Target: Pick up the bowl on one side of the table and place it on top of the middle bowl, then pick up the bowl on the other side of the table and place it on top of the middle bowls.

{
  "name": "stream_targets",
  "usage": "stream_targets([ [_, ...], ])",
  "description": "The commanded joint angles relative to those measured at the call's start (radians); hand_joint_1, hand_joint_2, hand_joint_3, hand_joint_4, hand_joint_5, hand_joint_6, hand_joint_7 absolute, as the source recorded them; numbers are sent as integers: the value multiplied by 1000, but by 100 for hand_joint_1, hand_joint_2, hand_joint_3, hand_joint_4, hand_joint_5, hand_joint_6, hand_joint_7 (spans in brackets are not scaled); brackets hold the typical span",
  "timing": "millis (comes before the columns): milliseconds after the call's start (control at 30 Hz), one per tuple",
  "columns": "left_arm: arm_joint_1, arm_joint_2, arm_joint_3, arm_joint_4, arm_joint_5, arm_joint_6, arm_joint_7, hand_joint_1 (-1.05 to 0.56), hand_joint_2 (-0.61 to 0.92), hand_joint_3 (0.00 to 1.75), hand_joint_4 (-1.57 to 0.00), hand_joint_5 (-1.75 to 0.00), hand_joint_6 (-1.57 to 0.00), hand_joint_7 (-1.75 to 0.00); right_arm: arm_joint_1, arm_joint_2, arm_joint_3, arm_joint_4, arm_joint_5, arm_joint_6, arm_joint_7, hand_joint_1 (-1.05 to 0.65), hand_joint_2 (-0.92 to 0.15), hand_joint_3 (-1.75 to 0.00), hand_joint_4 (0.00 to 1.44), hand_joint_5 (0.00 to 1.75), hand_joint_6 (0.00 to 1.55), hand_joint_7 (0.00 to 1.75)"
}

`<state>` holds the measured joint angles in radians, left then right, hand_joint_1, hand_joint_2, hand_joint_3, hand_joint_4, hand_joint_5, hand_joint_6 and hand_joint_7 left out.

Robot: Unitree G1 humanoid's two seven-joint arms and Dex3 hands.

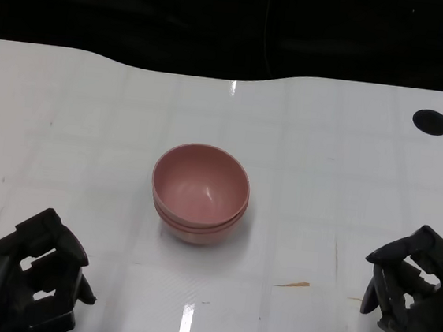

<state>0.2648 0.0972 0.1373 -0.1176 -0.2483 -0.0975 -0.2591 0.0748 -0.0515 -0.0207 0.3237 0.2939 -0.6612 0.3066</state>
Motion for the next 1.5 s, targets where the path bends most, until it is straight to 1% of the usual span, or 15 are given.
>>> stream_targets([
  [33, -4, 10, 11, -4, -11, 16, 0, 19, 74, 116, -73, -175, -61, -175, -15, 10, -27, 8, 25, 19, 13, -19, -72, -82, 87, 175, 65, 165],
  [367, -27, 29, 19, 7, -6, 19, -14, 16, 73, 115, -74, -175, -61, -175, -20, 34, -52, -37, 114, 171, 82, -19, -70, -85, 88, 175, 64, 168],
  [400, -31, 30, 20, 7, -11, 27, -15, 16, 73, 115, -74, -175, -61, -175, -19, 31, -54, -45, 134, 205, 97, -18, -70, -85, 88, 175, 64, 168],
  [467, -37, 30, 22, 0, -25, 48, -17, 16, 72, 116, -74, -175, -62, -175, -16, 26, -59, -68, 177, 278, 125, -15, -64, -95, 87, 175, 66, 163],
  [533, -43, 28, 27, 2, -46, 56, -29, 16, 72, 117, -75, -175, -63, -175, -12, 23, -69, -100, 228, 370, 146, -13, -61, -100, 87, 175, 67, 161],
  [600, -46, 21, 36, 0, -88, 79, -42, 14, 72, 118, -75, -175, -64, -175, -11, 17, -83, -129, 271, 460, 160, -11, -58, -104, 87, 175, 72, 156],
  [633, -49, 16, 42, 3, -121, 86, -58, 14, 72, 119, -75, -175, -64, -175, -13, 13, -92, -142, 294, 507, 165, -10, -58, -105, 88, 175, 73, 154],
  [700, -55, 9, 58, 8, -186, 104, -84, 13, 68, 130, -78, -175, -64, -175, -20, 4, -111, -158, 340, 592, 177, -8, -57, -111, 89, 175, 78, 146],
  [733, -57, 8, 63, 10, -206, 111, -92, 12, 66, 135, -78, -175, -63, -175, -22, 2, -119, -163, 352, 619, 183, -7, -58, -113, 88, 175, 80, 144],
  [800, -59, 7, 73, 8, -239, 131, -97, 11, 66, 138, -79, -175, -63, -175, -30, -1, -137, -167, 368, 661, 193, -6, -59, -113, 88, 175, 83, 138],
  [867, -59, 7, 80, 2, -258, 149, -93, 8, 64, 141, -80, -175, -65, -175, -35, -1, -150, -170, 370, 686, 193, -5, -58, -114, 89, 173, 86, 132],
  [967, -59, 8, 85, -1, -257, 155, -88, 8, 63, 143, -81, -175, -66, -175, -39, 4, -165, -176, 365, 711, 191, -4, -58, -115, 91, 170, 89, 128],
  [1233, -55, 8, 91, -16, -247, 170, -74, 8, 62, 145, -82, -175, -66, -175, -35, 21, -179, -187, 335, 699, 189, -4, -56, -115, 93, 169, 91, 124],
  [1333, -53, 6, 88, -24, -239, 176, -66, 9, 62, 145, -82, -175, -66, -175, -27, 29, -182, -196, 314, 680, 185, -4, -51, -122, 91, 173, 91, 129],
  [1500, -53, 2, 84, -27, -229, 174, -64, 10, 62, 144, -82, -175, -67, -175, -21, 38, -185, -190, 288, 648, 197, -4, -51, -123, 90, 175, 86, 137],
])
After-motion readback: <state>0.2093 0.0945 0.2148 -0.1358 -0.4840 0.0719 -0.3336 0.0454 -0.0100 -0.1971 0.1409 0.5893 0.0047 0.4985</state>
